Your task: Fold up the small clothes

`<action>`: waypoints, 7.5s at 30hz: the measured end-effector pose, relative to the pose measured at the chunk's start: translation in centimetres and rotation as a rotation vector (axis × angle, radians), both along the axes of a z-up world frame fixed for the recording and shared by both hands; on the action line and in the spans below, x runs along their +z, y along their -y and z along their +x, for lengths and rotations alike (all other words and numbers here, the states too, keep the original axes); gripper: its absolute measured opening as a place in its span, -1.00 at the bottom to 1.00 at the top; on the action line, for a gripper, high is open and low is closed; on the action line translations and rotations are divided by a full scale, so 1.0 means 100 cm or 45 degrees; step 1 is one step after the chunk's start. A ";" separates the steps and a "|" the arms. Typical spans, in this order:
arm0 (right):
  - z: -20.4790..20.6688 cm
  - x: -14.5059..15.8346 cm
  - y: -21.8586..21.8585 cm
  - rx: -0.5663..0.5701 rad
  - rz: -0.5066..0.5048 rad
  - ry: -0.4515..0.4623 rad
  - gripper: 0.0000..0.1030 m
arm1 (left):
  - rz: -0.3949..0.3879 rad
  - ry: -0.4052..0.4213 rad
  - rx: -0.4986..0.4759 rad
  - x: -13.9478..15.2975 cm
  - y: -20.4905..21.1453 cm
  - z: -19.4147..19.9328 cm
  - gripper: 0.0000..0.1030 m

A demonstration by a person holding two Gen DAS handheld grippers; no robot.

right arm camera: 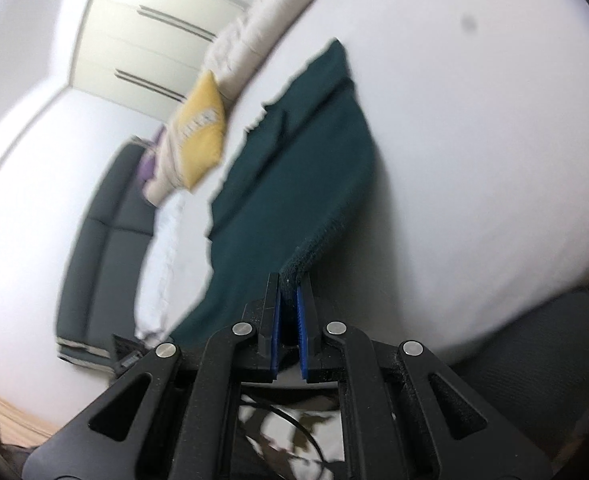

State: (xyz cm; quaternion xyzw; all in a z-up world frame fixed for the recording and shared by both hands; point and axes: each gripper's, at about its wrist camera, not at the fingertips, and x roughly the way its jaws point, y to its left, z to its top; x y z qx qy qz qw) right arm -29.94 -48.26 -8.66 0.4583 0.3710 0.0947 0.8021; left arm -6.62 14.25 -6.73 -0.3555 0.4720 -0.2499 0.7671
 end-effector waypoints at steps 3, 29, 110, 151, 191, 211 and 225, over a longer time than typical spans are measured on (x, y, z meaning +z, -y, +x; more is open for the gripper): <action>0.012 0.012 0.006 -0.037 0.048 0.057 -0.89 | -0.089 0.005 0.035 0.007 -0.002 0.015 -0.88; 0.273 0.042 0.071 -0.284 0.023 0.117 -0.89 | -0.245 0.001 0.230 0.004 0.015 0.254 -0.89; 0.345 -0.057 0.016 -0.162 -0.903 -0.231 -0.73 | 0.598 0.151 0.177 -0.057 0.071 0.257 -0.86; 0.378 -0.023 0.066 -0.233 -0.336 0.064 -0.26 | 0.507 0.273 0.157 -0.032 0.114 0.301 0.01; 0.357 -0.038 -0.075 0.193 -0.064 0.117 -0.02 | 0.306 -0.074 0.142 -0.070 0.042 0.282 -0.20; 0.458 -0.063 -0.175 0.461 -0.056 0.036 -0.02 | 0.192 -0.023 0.095 -0.053 0.038 0.280 -0.71; 0.472 -0.082 -0.125 0.351 0.060 0.014 -0.07 | 0.322 0.140 -0.085 0.012 0.142 0.285 -0.73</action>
